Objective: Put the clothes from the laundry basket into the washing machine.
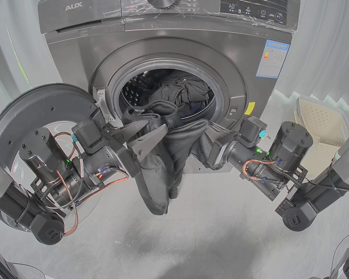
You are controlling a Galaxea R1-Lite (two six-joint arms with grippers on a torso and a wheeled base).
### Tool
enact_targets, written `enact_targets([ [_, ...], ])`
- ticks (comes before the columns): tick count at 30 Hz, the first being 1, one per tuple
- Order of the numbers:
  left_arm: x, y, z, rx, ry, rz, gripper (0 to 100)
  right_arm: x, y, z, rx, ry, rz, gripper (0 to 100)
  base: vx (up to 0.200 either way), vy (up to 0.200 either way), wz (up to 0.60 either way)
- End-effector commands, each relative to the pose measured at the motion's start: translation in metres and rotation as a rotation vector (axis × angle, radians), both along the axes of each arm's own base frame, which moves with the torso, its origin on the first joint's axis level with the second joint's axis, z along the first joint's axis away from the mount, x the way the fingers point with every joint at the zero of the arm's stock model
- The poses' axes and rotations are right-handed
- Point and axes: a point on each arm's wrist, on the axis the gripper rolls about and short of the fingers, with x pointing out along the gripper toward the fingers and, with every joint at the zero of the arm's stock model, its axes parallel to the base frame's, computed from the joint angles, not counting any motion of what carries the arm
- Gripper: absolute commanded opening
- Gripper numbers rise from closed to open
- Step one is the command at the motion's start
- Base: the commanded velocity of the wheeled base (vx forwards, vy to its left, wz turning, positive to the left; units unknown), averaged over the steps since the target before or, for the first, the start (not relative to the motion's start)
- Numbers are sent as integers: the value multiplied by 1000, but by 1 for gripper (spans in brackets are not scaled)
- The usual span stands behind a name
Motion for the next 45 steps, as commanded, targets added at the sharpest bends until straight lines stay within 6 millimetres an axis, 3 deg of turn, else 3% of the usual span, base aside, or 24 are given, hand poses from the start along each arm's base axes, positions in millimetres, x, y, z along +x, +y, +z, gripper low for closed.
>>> enact_targets([
  [1,7,-4,-16,28,50,-1,100,-18,-15,12,12,-13,3,0,0,0,0],
  [5,11,-8,-34,66,97,2,100,-37,-31,27,58,-52,15,0,0,0,0],
  [10,6,-12,-55,115,165,-17,100,-44,-38,38,80,-86,19,0,0,0,0],
  [22,21,-16,-112,280,248,10,100,-45,-39,38,72,-89,38,0,0,0,0],
  [31,34,-18,-120,279,251,28,100,-49,-40,44,84,-104,44,0,0,0,0],
  [39,58,-10,-130,269,255,117,100,-55,-40,34,53,-83,104,0,0,0,0],
  [45,67,-3,-140,274,278,163,100,-64,-26,35,68,-85,171,0,0,0,0],
])
